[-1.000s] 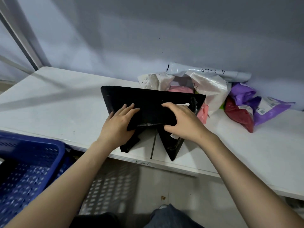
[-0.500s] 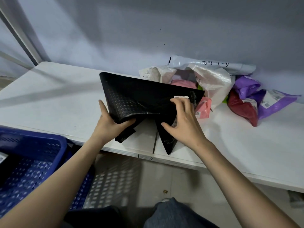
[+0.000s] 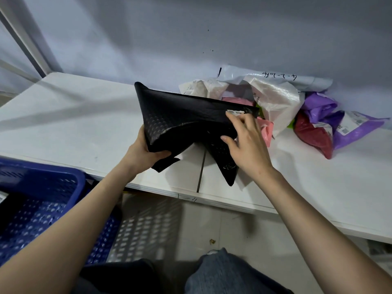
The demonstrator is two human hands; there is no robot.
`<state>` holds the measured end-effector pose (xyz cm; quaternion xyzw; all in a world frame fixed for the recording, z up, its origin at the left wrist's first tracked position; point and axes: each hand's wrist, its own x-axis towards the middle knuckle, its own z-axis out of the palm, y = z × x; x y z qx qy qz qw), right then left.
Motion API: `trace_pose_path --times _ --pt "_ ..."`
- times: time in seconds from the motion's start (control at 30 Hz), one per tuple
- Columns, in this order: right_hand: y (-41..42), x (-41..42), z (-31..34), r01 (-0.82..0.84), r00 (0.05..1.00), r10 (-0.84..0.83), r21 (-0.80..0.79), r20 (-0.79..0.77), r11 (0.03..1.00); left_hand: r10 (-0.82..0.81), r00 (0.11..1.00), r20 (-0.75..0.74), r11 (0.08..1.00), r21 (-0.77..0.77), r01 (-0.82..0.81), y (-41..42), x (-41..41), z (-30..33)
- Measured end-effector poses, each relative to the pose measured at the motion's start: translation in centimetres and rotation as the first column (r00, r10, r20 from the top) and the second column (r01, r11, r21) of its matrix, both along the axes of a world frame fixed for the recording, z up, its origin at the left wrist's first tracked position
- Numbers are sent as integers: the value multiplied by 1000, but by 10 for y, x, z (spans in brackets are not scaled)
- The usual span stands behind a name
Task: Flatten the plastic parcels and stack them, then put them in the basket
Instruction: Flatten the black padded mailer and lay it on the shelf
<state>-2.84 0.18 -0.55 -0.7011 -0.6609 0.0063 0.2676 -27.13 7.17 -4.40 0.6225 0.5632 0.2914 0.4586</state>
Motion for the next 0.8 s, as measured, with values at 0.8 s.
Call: trace_pose_path --times 0.8 --pt "-1 -1 -50 -183 983 140 -517 -122 836 -387 836 -389 882 -419 214 11 -58 -6"
